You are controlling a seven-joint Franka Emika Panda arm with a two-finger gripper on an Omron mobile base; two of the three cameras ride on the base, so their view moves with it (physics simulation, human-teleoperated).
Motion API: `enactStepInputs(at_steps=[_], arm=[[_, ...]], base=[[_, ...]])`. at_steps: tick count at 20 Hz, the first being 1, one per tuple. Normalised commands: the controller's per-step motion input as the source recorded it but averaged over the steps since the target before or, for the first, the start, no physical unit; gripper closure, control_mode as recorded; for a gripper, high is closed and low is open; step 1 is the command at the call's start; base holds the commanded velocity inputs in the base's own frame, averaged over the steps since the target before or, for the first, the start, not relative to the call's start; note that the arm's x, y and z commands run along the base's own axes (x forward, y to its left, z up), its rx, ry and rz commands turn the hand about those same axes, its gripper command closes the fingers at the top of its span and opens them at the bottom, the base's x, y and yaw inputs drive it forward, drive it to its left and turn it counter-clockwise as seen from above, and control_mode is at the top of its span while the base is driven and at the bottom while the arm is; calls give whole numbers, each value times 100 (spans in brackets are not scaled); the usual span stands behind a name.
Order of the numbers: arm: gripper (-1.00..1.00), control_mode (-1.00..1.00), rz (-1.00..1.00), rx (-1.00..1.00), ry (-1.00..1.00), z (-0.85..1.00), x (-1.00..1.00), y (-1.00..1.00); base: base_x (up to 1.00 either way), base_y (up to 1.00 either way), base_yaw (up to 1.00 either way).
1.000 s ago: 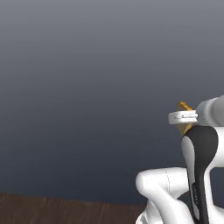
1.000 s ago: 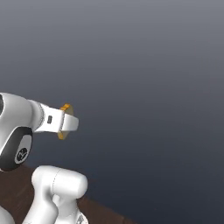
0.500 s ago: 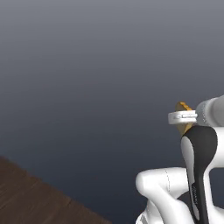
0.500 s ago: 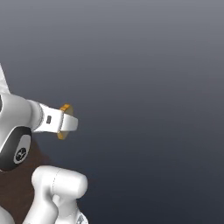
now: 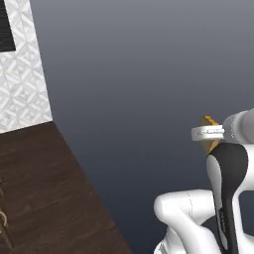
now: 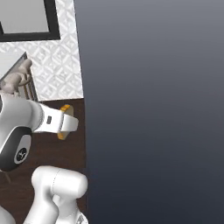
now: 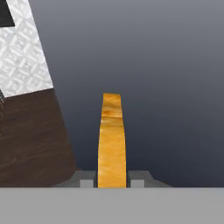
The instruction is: Start the toaster. Once the lever pops up, take the bread to the plate on the dining counter.
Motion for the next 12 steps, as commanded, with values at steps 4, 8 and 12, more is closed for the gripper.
enactStepInputs(at_steps=[4,8,12], arm=[[100,100,0,0,0,0,0,0],[100,100,0,0,0,0,0,0],[100,100,0,0,0,0,0,0]], base=[[91,-28,75],[100,-16,42],[100,-14,29]])
